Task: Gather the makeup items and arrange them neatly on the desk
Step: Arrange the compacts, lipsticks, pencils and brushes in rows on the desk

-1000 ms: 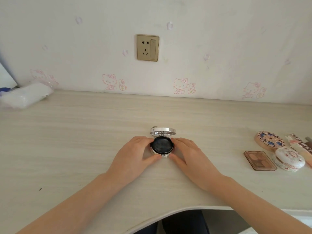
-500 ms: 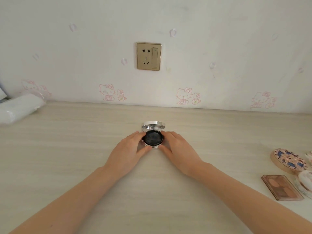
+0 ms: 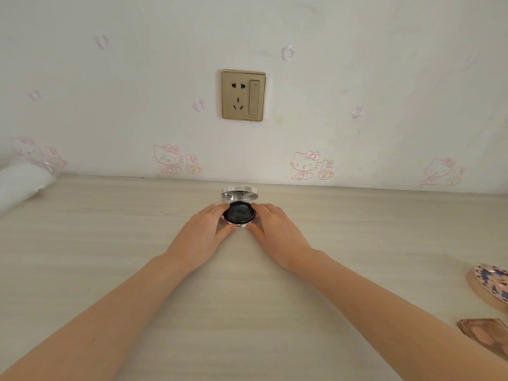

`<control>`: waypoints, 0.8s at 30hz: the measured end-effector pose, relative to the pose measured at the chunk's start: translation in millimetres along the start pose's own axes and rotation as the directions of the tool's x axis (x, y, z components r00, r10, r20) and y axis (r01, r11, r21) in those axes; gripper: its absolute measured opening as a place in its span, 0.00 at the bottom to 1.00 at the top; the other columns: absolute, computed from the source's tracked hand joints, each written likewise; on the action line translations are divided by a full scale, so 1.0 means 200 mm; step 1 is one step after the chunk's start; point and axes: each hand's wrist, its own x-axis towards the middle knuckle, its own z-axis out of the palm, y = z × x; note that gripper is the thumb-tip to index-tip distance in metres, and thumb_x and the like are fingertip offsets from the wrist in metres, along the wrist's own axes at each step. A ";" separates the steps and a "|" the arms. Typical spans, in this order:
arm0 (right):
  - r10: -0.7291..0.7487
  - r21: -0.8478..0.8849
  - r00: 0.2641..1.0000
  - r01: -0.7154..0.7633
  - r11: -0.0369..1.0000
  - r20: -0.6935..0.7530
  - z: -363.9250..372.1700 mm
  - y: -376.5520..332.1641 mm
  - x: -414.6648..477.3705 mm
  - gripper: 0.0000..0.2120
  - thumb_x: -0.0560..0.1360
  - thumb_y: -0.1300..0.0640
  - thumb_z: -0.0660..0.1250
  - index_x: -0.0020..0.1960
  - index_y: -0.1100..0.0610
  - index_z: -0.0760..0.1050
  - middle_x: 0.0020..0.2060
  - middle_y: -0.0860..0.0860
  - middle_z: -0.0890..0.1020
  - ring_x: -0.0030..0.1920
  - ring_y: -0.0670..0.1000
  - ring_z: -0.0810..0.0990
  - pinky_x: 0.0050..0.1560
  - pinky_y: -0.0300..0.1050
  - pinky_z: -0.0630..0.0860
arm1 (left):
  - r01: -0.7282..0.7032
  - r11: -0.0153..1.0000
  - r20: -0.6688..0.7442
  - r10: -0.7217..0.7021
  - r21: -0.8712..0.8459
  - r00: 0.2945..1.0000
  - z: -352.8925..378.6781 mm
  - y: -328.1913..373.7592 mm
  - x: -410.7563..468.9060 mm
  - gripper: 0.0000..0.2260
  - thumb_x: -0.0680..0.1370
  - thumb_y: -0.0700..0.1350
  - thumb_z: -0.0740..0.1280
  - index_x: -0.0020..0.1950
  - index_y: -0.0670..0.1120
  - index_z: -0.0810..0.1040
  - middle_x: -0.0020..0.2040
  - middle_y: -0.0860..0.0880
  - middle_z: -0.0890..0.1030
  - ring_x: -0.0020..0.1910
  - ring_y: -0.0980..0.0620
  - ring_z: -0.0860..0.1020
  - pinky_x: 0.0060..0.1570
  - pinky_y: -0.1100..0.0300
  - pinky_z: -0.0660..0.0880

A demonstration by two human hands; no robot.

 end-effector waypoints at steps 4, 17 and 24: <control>0.008 0.001 1.000 -0.008 1.000 0.008 0.00 0.00 0.02 0.18 0.81 0.53 0.58 0.68 0.57 0.67 0.63 0.54 0.75 0.63 0.55 0.70 0.63 0.45 0.67 | 0.000 1.000 -0.018 -0.001 -0.028 1.000 0.00 0.01 0.01 0.17 0.78 0.49 0.67 0.66 0.49 0.74 0.56 0.51 0.80 0.55 0.51 0.77 0.55 0.58 0.71; 0.086 -0.045 0.995 -0.084 0.995 0.050 -0.12 0.03 -0.11 0.23 0.82 0.52 0.56 0.75 0.57 0.59 0.70 0.55 0.67 0.73 0.53 0.60 0.70 0.47 0.60 | 0.090 0.992 -0.040 -0.087 0.091 0.995 -0.04 0.03 -0.12 0.20 0.79 0.47 0.64 0.70 0.45 0.67 0.67 0.47 0.75 0.67 0.48 0.70 0.63 0.57 0.65; 0.123 -0.100 0.992 -0.120 0.988 0.019 -0.31 0.08 -0.41 0.23 0.82 0.51 0.56 0.75 0.55 0.60 0.72 0.53 0.65 0.75 0.50 0.56 0.71 0.45 0.59 | 0.011 0.995 -0.066 -0.005 0.098 0.998 -0.01 0.25 -0.27 0.16 0.79 0.47 0.62 0.68 0.48 0.71 0.64 0.49 0.76 0.66 0.52 0.71 0.62 0.60 0.66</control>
